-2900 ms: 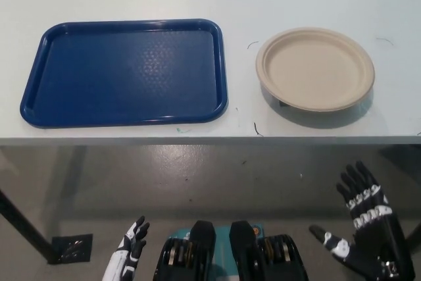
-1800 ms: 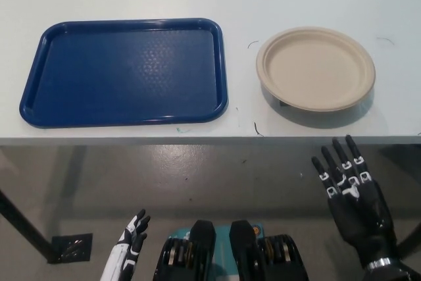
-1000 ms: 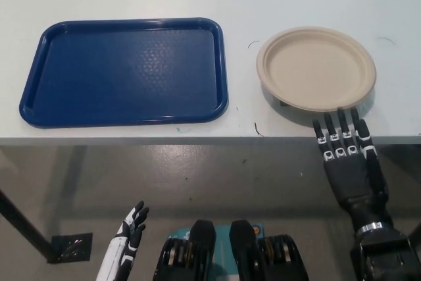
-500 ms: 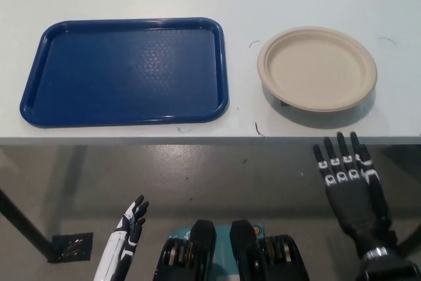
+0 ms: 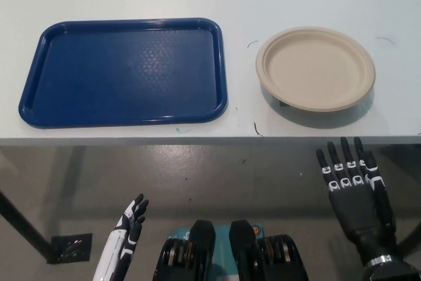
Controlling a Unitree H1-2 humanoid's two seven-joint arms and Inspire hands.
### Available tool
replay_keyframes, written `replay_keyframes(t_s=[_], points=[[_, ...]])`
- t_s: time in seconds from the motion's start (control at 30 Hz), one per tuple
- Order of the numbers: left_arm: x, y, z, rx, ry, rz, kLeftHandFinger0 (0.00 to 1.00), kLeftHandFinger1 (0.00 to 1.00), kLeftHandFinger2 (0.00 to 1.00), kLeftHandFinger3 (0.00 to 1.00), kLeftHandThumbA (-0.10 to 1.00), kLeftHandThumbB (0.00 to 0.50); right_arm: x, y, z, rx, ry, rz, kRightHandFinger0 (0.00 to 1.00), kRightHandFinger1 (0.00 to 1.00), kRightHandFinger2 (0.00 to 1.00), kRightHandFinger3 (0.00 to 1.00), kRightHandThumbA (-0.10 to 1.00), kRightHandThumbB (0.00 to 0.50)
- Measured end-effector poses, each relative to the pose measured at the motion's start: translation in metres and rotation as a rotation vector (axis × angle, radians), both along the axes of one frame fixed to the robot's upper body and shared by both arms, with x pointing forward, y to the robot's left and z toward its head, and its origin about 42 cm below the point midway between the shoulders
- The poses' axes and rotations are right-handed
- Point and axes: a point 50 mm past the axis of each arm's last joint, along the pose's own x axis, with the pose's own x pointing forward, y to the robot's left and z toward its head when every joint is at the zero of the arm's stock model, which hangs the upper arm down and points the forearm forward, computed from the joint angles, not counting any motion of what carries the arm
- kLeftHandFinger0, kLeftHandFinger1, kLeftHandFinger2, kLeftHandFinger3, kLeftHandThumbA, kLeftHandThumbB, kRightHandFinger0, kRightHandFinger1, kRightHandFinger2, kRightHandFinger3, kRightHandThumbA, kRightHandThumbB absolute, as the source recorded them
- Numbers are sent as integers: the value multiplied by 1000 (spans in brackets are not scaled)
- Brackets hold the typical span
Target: Use the right hand to pick up a plate from a leveled surface and place it into a tray on the left side
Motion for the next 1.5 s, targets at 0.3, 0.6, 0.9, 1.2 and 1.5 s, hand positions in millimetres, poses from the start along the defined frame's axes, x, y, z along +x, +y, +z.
replay_keyframes(t_s=[0.3, 0.6, 0.9, 1.2, 1.5], points=[[0, 1, 0, 1, 0, 0, 1000, 1000, 1000, 1000, 1000, 232, 15, 4, 10, 4, -18, 9, 1000, 1000, 1000, 1000, 1000, 321], [0, 1, 0, 1, 0, 0, 1000, 1000, 1000, 1000, 1000, 239, 28, 8, 3, 20, 18, 17, 1000, 1000, 1000, 1000, 1000, 321], [0, 1, 0, 0, 1, 0, 1000, 1000, 1000, 1000, 1000, 235, 39, 11, -5, 32, 50, 19, 1000, 1000, 1000, 1000, 1000, 314], [0, 1, 0, 1, 1, 0, 1000, 1000, 1000, 1000, 1000, 233, 45, 11, -13, 42, 78, 7, 1000, 1000, 1000, 1000, 1000, 322], [0, 1, 0, 1, 0, 0, 1000, 1000, 1000, 1000, 1000, 242, 62, 14, -2, 42, 53, 9, 1000, 1000, 1000, 1000, 1000, 326]])
